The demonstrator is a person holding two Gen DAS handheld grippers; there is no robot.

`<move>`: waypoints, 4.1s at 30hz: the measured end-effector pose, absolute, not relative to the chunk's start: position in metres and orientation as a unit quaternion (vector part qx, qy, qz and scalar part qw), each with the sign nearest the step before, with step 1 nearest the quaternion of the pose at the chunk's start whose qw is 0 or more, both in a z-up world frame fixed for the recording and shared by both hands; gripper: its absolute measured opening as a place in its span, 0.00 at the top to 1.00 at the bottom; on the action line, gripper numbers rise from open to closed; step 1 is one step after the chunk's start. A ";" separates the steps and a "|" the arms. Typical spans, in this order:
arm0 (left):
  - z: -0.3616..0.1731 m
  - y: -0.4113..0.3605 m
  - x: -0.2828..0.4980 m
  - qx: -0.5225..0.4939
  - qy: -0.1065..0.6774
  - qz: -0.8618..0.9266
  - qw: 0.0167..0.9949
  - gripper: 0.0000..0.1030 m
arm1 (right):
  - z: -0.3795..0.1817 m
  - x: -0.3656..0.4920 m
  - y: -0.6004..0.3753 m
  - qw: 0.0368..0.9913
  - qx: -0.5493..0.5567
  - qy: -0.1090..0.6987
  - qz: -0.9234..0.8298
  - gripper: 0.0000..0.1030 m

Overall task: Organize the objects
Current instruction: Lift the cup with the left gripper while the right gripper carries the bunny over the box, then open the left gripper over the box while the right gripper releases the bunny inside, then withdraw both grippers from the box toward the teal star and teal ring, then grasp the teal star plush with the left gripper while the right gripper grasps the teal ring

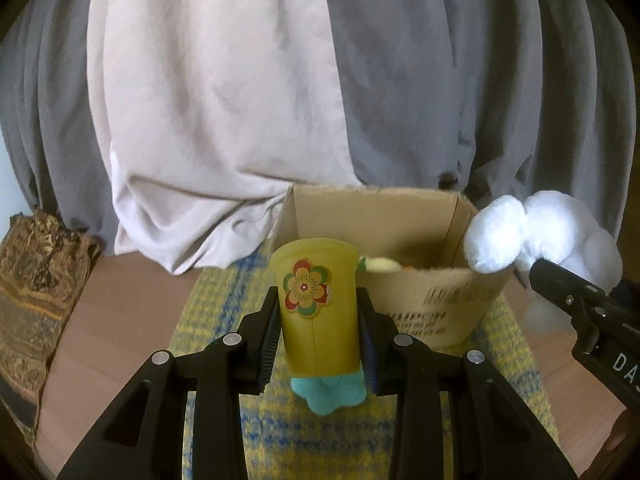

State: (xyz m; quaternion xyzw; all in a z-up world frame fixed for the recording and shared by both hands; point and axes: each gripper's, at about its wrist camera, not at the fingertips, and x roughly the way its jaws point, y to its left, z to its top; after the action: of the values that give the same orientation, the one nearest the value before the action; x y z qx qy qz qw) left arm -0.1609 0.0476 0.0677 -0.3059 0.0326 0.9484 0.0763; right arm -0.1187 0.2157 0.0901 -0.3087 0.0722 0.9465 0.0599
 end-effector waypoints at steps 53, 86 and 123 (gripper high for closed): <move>0.078 0.059 -0.241 -0.328 0.033 0.942 0.067 0.07 | 0.092 -0.203 0.232 0.060 -0.331 0.092 0.937 0.11; 0.022 0.037 -0.172 -0.351 0.029 0.934 0.054 0.04 | 0.037 -0.138 0.212 0.060 -0.362 0.080 0.927 0.11; -0.082 0.069 -0.200 -0.420 0.043 0.904 0.067 0.23 | -0.039 -0.150 0.241 0.098 -0.418 0.078 0.900 0.11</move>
State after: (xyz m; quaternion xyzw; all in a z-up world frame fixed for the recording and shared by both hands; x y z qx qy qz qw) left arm -0.2004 0.0694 -0.0822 -0.4197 0.0427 0.9042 0.0668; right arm -0.1495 0.2409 -0.0390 -0.4181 0.0780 0.8997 0.0985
